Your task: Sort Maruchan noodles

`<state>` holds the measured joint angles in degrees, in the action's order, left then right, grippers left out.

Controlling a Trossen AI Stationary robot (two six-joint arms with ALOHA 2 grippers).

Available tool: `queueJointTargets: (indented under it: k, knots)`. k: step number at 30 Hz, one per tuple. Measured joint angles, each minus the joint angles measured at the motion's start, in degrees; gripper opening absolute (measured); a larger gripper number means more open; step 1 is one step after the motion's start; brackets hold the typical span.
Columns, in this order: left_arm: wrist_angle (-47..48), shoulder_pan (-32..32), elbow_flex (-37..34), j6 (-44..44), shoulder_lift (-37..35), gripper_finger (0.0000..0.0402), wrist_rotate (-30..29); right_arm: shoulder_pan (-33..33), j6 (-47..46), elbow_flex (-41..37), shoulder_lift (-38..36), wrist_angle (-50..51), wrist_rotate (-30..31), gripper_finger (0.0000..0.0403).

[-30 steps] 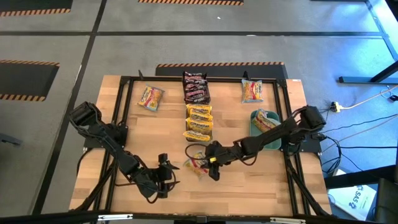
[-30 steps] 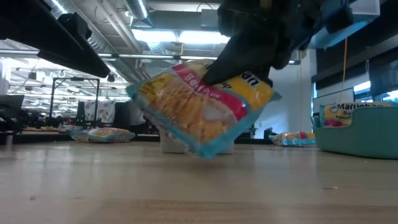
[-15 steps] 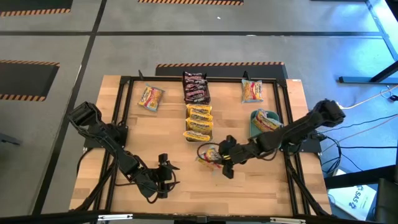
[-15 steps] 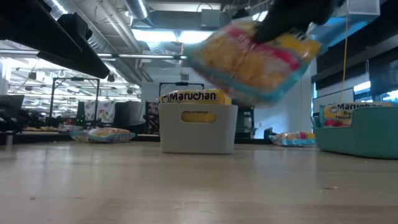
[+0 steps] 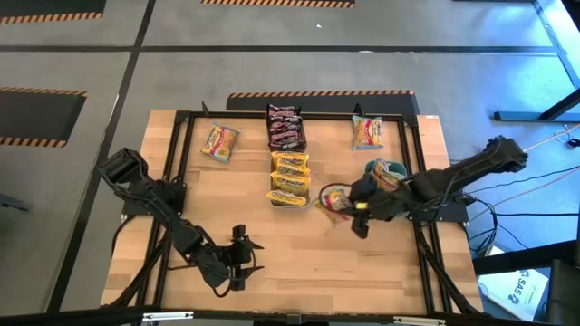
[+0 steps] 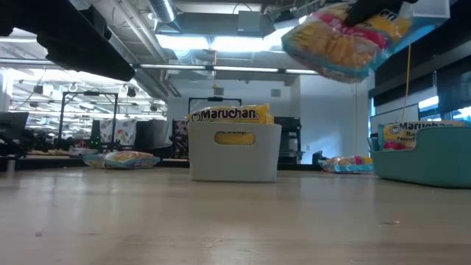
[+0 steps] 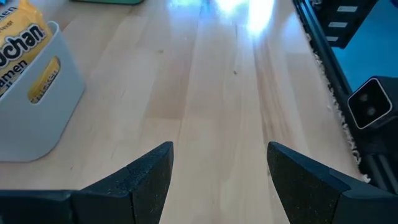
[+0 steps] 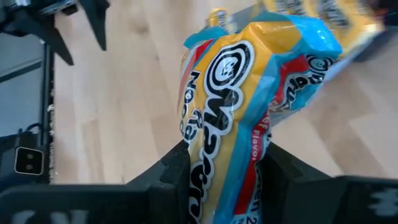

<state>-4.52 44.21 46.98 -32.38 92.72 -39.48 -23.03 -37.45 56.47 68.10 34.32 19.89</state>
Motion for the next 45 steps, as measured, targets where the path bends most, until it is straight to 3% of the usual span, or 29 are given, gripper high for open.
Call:
queueJointTargets:
  k: [13, 18, 23, 32, 45]
  knots:
    - [-0.3, -3.6, 0.0, 1.4, 0.0, 0.0255, 3.5, 0.1, 1.6, 0.0, -14.3, 13.7, 3.7, 0.0117]
    - [-0.3, -4.2, 0.0, 2.4, 0.0, 0.0255, 3.6, 0.2, 1.7, 0.0, -16.9, 20.8, 1.2, 0.0117]
    - [-0.3, -6.0, 0.0, 4.6, 0.0, 0.0255, 3.8, 0.2, 2.0, 0.0, -17.9, 29.7, -1.4, 0.0117]
    - [-0.3, -10.1, -0.1, 8.8, 0.0, 0.0255, 7.4, 0.2, 1.2, 0.0, -17.6, 47.0, 1.5, 0.0118]
    - [-0.1, -11.1, -0.1, 9.6, 0.0, 0.0255, 7.5, 0.2, -1.8, -8.8, -16.6, 47.8, -1.8, 0.0118]
